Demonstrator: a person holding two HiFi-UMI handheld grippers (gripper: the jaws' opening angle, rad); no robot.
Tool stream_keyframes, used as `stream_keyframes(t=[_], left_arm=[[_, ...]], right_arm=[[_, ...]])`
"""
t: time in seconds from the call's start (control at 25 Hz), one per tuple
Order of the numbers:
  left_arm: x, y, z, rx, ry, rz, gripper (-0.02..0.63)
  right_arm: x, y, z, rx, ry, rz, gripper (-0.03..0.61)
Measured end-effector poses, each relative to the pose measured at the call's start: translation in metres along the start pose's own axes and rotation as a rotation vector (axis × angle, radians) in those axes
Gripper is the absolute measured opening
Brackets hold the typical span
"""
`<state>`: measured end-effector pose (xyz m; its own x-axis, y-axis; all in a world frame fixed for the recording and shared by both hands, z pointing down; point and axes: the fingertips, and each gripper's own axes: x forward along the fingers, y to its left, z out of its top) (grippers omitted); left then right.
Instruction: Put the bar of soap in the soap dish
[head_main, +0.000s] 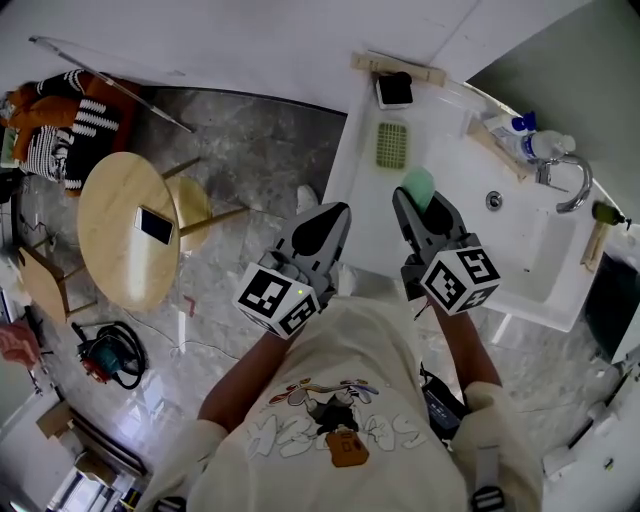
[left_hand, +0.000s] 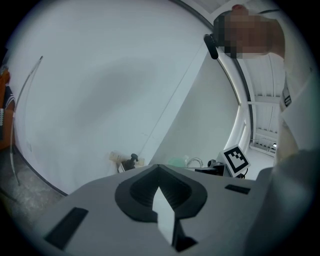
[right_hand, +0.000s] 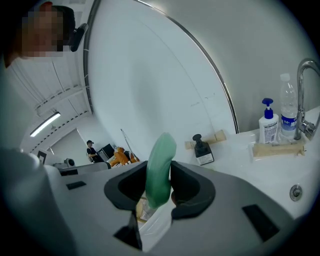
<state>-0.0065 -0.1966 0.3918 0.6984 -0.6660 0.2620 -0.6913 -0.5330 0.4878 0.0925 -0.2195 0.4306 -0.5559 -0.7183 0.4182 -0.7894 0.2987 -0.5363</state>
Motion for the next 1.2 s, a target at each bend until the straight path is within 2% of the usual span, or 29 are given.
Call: stream_keyframes(t=[0.56, 0.76, 0.96, 1.2], left_arm=[[0.010, 0.052, -0.011, -0.048, 0.019, 0.025, 0.009], [0.017, 0.058, -0.024, -0.097, 0.047, -0.012, 0.008], [0.023, 0.059, -0.033, -0.095, 0.075, -0.034, 0.008], [0.034, 0.058, -0.035, -0.086, 0.068, -0.043, 0.008]], right_arm=[[0.046, -0.023, -0.015, -0.038, 0.070, -0.092, 0.139], [0.056, -0.029, -0.023, -0.080, 0.105, -0.112, 0.139], [0.067, -0.030, -0.027, -0.101, 0.118, -0.121, 0.139], [0.072, -0.037, -0.027, -0.094, 0.129, -0.125, 0.138]])
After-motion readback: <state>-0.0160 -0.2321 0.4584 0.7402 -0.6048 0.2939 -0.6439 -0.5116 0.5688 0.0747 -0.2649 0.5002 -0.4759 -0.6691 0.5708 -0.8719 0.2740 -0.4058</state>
